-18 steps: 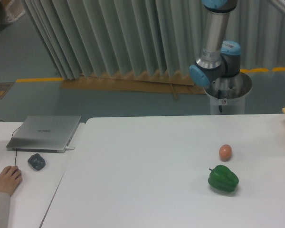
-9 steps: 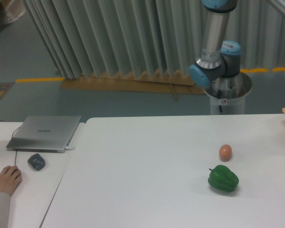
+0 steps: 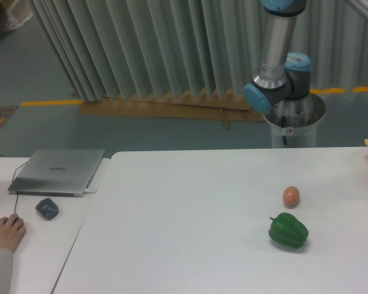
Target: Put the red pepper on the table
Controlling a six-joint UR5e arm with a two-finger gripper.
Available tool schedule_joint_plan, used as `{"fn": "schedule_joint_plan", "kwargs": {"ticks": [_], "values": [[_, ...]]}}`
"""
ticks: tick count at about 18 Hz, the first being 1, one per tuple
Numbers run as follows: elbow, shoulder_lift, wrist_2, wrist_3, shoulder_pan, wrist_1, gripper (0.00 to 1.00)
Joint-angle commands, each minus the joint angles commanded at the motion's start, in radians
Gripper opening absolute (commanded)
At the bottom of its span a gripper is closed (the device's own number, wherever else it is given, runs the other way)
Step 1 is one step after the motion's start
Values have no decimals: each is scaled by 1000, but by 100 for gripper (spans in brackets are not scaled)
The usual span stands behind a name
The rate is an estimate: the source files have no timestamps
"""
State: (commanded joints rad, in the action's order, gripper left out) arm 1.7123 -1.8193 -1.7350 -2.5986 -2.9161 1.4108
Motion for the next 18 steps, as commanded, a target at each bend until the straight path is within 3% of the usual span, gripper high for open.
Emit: {"fn": "schedule_joint_plan", "kwargs": {"ticks": [6, 10, 14, 17, 18], "values": [[-147, 2, 106, 75, 6, 172, 65], [-174, 34, 195, 341, 104, 172, 63], [-187, 32, 204, 549, 199, 154, 63], [-195, 29, 204, 571, 218, 131, 61], [-191, 28, 195, 551, 216, 128, 79]]}}
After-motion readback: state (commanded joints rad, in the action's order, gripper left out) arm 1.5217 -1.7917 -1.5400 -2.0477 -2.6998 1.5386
